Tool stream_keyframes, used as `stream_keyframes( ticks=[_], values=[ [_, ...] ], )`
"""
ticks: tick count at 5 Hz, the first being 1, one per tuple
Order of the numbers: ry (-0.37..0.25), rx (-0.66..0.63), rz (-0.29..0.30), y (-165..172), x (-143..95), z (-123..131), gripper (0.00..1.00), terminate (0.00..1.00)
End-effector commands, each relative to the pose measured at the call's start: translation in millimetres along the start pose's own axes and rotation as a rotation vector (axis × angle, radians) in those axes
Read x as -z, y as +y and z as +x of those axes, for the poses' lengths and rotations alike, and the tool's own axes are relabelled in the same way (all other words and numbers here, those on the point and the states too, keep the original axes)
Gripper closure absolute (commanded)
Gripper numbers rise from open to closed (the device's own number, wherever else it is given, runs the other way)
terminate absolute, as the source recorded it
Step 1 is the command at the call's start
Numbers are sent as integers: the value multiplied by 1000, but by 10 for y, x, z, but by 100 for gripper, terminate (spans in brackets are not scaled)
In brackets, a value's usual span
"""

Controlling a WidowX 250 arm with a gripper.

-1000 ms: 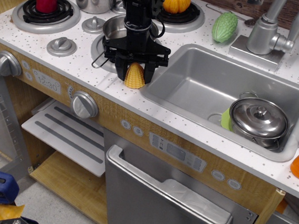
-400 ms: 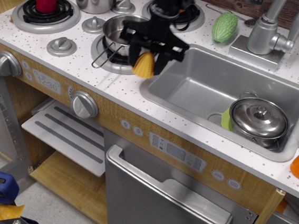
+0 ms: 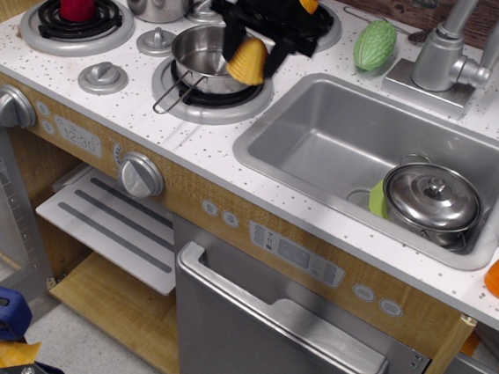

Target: Put corn in pan which-is on stove

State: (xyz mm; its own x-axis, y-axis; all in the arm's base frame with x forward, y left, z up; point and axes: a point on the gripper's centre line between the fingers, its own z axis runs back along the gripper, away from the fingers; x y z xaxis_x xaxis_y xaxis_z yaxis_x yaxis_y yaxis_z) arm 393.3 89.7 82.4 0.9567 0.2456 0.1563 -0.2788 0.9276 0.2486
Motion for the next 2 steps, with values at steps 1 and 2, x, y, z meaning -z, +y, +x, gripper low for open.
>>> stream_keyframes(
  ticks=[1,2],
  values=[
    [-115,71,7,291,-189,319,100,0],
    [-137,112,-30,411,-51,426,100,0]
  ],
)
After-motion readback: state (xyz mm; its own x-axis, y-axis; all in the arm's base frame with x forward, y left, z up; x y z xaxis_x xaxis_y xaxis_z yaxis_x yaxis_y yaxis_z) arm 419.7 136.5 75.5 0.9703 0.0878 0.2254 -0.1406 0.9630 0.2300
